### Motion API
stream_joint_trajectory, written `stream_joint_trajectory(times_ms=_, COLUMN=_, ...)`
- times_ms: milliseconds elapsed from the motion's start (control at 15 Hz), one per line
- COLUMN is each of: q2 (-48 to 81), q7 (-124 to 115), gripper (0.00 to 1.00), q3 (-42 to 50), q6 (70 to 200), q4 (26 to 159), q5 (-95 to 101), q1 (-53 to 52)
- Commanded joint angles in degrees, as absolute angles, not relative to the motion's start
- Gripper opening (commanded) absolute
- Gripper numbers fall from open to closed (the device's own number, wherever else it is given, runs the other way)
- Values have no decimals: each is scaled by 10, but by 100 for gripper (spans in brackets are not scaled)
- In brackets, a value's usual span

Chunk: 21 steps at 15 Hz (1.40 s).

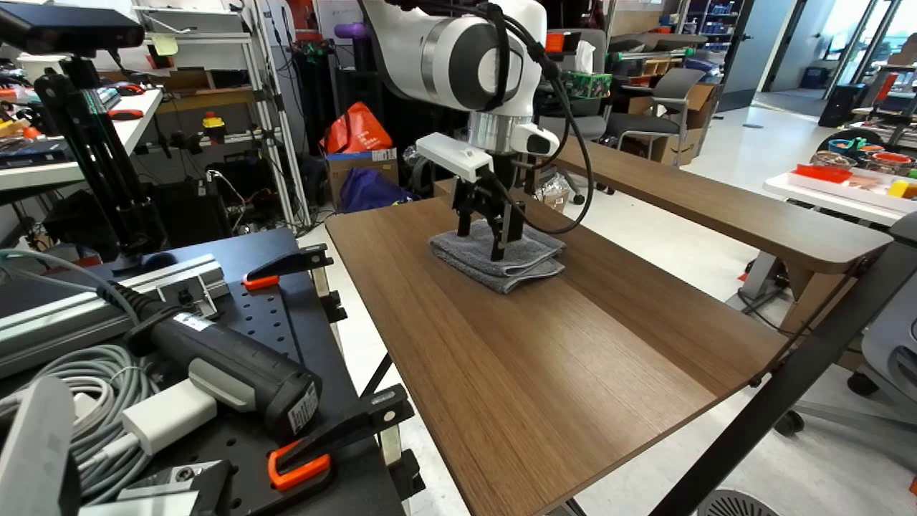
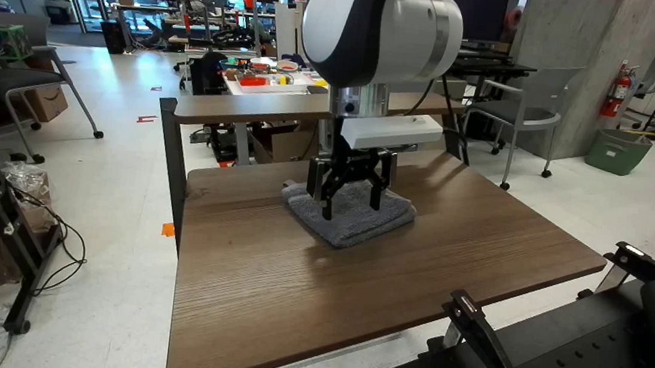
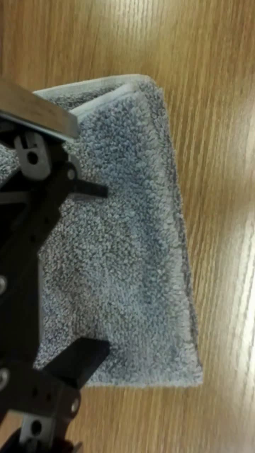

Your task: Move the cloth

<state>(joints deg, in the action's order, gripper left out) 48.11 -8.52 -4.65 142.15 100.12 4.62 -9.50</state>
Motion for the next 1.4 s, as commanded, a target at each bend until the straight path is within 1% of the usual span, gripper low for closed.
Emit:
stream_joint_trajectory(times_ms=0, q2=515, q7=-81, gripper=100, q3=-30, q6=1381, q4=955, q5=42, q1=-103)
stream_joint_trajectory(times_ms=200, q2=513, q7=-89, gripper=100, q3=-15, q6=1385, q4=961, q5=46, q1=-100)
stream_joint_trajectory(times_ms=467, q2=502, q7=-84, gripper=100, q3=-4, q6=1394, q4=983, q5=25, q1=-69)
stream_joint_trajectory(times_ms=1067, q2=492, q7=-44, gripper=100, q3=-12, q6=1397, q4=1016, q5=-71, q1=58)
stream_joint_trajectory(times_ms=1333, q2=475, q7=-37, gripper=100, q3=-9, q6=1390, q4=1025, q5=-82, q1=66)
